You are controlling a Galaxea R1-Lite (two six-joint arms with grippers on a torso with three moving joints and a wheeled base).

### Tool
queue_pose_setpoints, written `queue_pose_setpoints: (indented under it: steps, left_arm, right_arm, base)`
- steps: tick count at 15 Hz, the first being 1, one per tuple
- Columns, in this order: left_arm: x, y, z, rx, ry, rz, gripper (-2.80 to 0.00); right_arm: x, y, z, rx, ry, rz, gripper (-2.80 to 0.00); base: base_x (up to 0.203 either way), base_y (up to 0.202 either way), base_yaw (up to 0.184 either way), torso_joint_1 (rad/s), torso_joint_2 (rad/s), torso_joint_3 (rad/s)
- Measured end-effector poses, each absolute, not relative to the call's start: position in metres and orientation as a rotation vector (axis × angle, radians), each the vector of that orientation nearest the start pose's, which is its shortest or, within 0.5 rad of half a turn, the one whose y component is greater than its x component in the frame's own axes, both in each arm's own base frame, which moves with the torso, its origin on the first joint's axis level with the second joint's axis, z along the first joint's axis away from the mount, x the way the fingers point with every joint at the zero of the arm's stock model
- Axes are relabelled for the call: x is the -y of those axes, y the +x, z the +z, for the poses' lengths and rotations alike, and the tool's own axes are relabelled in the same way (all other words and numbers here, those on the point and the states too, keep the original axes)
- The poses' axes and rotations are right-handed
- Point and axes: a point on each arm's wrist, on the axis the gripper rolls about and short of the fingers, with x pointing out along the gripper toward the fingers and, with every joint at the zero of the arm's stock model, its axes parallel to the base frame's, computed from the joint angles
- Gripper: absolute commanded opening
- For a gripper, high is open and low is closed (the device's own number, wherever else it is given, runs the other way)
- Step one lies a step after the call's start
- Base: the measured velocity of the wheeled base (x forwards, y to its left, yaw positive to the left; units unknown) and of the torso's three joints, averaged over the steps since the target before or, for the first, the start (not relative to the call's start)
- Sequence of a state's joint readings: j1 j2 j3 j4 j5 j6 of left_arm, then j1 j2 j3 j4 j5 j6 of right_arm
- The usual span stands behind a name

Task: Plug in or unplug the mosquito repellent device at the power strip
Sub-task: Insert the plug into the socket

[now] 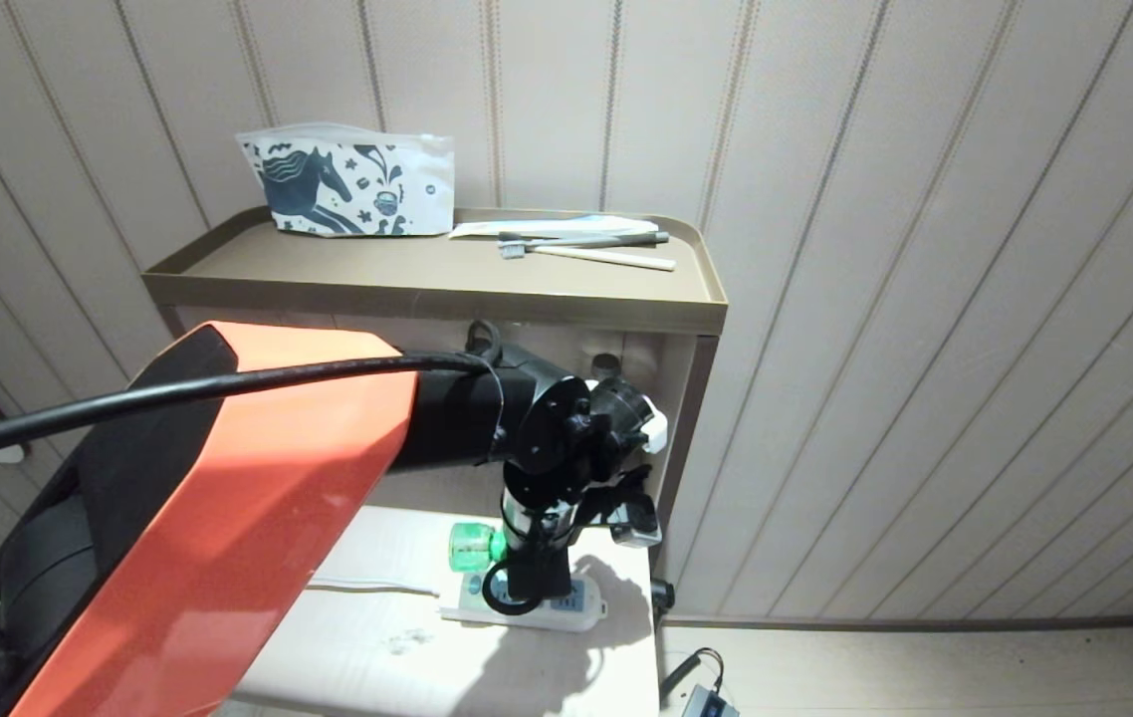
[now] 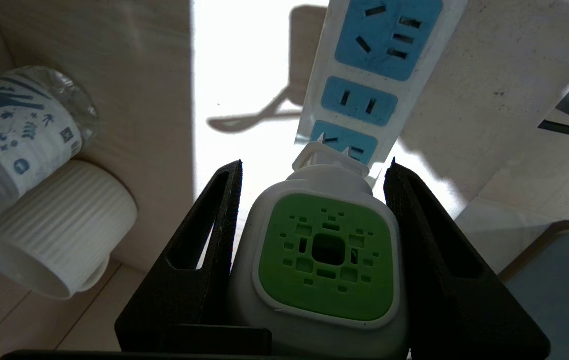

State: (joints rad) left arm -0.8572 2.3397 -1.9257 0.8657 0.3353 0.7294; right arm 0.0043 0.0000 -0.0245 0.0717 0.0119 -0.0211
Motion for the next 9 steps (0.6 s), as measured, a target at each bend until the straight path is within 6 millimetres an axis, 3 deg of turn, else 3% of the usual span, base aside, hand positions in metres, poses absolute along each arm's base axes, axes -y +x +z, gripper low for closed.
queue_pose_setpoints:
  steps: [9]
  left_arm:
    - [0.3263,0.2832,0.1053,-0.906,1.386,-0.867,-2.8]
  right_arm:
    - [-0.0002,-0.0248,0.0749,-0.047,-0.021,0.017,-2.8]
  base:
    - [0.0,0.0,0.0,0.0,0.0,0.0]
